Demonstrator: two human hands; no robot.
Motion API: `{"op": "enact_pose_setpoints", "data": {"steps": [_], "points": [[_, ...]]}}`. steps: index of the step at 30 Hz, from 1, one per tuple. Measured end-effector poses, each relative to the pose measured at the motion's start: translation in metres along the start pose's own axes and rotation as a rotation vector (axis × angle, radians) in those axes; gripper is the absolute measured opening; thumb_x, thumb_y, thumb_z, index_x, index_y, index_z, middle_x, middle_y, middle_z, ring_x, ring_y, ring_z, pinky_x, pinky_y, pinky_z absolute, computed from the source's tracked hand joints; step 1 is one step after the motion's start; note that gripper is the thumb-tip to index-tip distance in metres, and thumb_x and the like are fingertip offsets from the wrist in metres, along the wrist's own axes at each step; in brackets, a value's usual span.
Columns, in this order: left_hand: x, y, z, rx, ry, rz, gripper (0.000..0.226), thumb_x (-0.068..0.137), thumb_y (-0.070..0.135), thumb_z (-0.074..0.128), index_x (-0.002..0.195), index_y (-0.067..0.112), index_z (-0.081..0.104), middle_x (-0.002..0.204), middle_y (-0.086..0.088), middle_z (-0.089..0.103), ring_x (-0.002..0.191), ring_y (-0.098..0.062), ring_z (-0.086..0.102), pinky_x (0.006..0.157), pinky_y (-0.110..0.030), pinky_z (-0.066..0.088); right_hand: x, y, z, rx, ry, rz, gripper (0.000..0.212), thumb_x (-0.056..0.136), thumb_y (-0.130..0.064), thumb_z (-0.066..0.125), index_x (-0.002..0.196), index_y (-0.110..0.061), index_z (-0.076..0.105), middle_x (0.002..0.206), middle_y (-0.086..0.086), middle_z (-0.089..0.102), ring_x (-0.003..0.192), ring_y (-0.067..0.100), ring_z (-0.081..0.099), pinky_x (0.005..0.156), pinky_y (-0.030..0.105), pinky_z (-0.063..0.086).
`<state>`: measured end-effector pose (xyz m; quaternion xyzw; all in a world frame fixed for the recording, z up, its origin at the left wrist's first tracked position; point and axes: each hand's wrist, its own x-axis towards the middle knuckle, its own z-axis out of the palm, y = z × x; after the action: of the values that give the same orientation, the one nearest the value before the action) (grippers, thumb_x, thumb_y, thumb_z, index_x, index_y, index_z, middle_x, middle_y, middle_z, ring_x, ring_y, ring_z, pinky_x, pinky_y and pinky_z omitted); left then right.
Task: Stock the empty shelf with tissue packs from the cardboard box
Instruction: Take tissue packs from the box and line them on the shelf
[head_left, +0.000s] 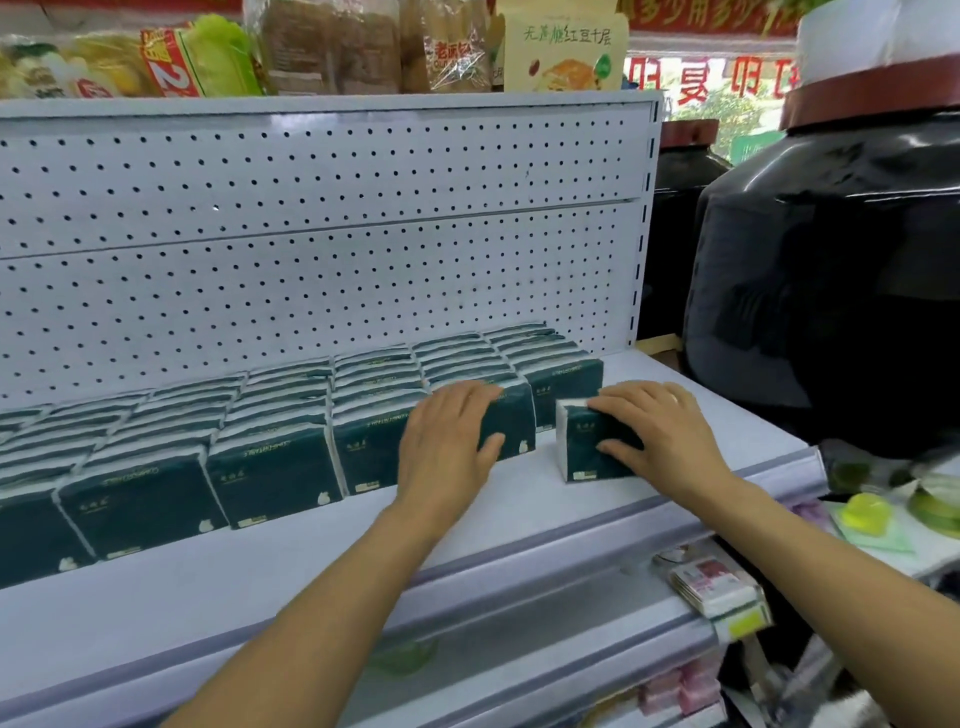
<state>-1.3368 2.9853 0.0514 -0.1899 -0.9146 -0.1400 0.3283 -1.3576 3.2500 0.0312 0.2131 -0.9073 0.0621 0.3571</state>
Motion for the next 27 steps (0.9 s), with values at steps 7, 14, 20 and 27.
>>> {"op": "enact_pose_setpoints", "data": {"steps": [7, 14, 20, 27], "points": [[0.037, -0.027, 0.017, 0.360, -0.296, 0.103, 0.080, 0.095, 0.051, 0.054, 0.156, 0.019, 0.013, 0.163, 0.000, 0.016, 0.150, -0.016, 0.013, 0.121, -0.036, -0.005, 0.038, 0.015, 0.029, 0.003, -0.040, -0.006, 0.049, 0.078, -0.025, 0.079, 0.124, -0.023, 0.061, 0.124, 0.001, 0.062, 0.113, 0.026, 0.057, 0.087, 0.044, 0.048], [0.046, -0.032, 0.025, 0.307, -0.278, 0.105, 0.070, 0.096, 0.041, 0.057, 0.153, 0.019, 0.022, 0.159, 0.003, 0.027, 0.145, -0.016, 0.025, 0.118, -0.030, 0.013, 0.054, 0.013, 0.050, -0.003, 0.013, -0.032, 0.052, 0.075, -0.024, 0.082, 0.123, -0.021, 0.062, 0.124, 0.001, 0.062, 0.112, 0.025, 0.057, 0.086, 0.043, 0.048], [0.046, -0.033, 0.028, 0.302, -0.280, 0.100, 0.067, 0.096, 0.039, 0.058, 0.151, 0.018, 0.026, 0.156, 0.002, 0.031, 0.143, -0.017, 0.030, 0.115, -0.030, 0.021, 0.055, 0.012, 0.053, 0.022, -0.017, -0.006, 0.050, 0.080, -0.021, 0.078, 0.126, -0.020, 0.060, 0.127, 0.003, 0.060, 0.116, 0.028, 0.055, 0.093, 0.045, 0.044], [0.043, -0.028, 0.010, 0.297, -0.305, 0.052, 0.074, 0.090, 0.054, 0.059, 0.150, 0.025, 0.027, 0.152, 0.006, 0.036, 0.141, -0.016, 0.030, 0.122, -0.040, 0.009, 0.060, -0.007, 0.028, 0.010, -0.215, 0.143, 0.054, 0.089, -0.031, 0.065, 0.139, -0.026, 0.046, 0.148, -0.002, 0.039, 0.139, 0.019, 0.030, 0.116, 0.054, 0.010]]}}
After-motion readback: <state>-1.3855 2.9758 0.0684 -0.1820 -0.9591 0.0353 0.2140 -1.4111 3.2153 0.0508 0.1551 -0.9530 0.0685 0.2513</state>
